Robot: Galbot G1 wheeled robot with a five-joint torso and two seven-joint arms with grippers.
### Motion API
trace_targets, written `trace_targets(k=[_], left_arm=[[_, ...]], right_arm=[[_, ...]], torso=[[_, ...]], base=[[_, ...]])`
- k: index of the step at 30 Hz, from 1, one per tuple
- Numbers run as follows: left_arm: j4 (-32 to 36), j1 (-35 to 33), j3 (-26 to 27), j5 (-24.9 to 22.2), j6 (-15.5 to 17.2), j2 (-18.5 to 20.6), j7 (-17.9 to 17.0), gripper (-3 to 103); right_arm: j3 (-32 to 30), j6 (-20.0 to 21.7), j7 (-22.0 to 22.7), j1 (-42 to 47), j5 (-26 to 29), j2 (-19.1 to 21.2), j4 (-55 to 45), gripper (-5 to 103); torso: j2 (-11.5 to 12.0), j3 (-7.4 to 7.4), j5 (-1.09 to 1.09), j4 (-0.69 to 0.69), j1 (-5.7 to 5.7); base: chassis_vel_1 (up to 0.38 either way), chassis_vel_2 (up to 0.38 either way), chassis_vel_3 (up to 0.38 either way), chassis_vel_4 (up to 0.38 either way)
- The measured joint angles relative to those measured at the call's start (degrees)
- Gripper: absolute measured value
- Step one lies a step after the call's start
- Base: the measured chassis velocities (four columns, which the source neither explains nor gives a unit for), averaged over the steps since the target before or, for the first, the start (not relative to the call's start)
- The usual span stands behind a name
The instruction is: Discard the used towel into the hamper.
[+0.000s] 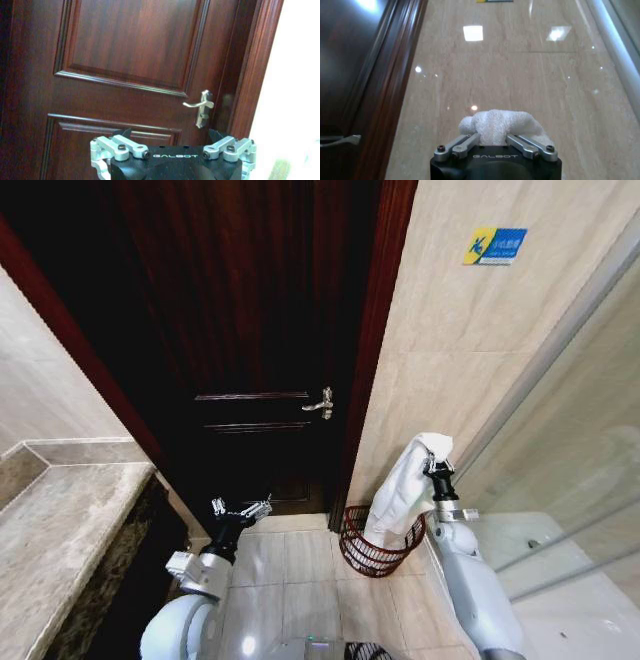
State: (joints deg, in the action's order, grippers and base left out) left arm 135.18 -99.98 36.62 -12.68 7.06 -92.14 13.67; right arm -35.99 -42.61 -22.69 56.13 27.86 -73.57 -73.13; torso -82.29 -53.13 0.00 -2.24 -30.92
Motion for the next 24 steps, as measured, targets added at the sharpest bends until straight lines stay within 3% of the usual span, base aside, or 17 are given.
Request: trace_targets(k=[7,14,20,24], left_arm=[[0.0,0.0,0.0,0.0,0.0,0.0,0.0,100],[0.0,0.0,0.0,0.0,0.0,-0.01,0.0,100],[0.0,0.0,0.0,0.0,0.0,0.0,0.0,100],[0.0,0.0,0.0,0.0,0.0,0.0,0.0,100]], right_arm=[[-0.67,0.66,1.43,1.12,-2.73,-0.34,-0.45,5],[-3.35,2.68,4.31,7.2,-7.03,-3.47,-6.59,5],[-3.19,2.27,3.77,8.18,-5.46,-4.51,-3.18,5],[-3.16,-0.58,0.89,7.05,-4.53,-5.23,1.9,5]], torso=[[0.01,-0.01,0.01,-0.02,-0.02],[0.01,0.0,-0.03,0.03,0.0],[-0.01,0.01,0.0,0.01,0.03],[-0.01,0.0,0.01,0.0,0.02]], base=[[-0.104,0.119,0.117,-0.114],[-0.041,0.048,0.037,-0.028],[0.03,-0.012,-0.018,0.02],[0.0,0.0,0.0,0.0]])
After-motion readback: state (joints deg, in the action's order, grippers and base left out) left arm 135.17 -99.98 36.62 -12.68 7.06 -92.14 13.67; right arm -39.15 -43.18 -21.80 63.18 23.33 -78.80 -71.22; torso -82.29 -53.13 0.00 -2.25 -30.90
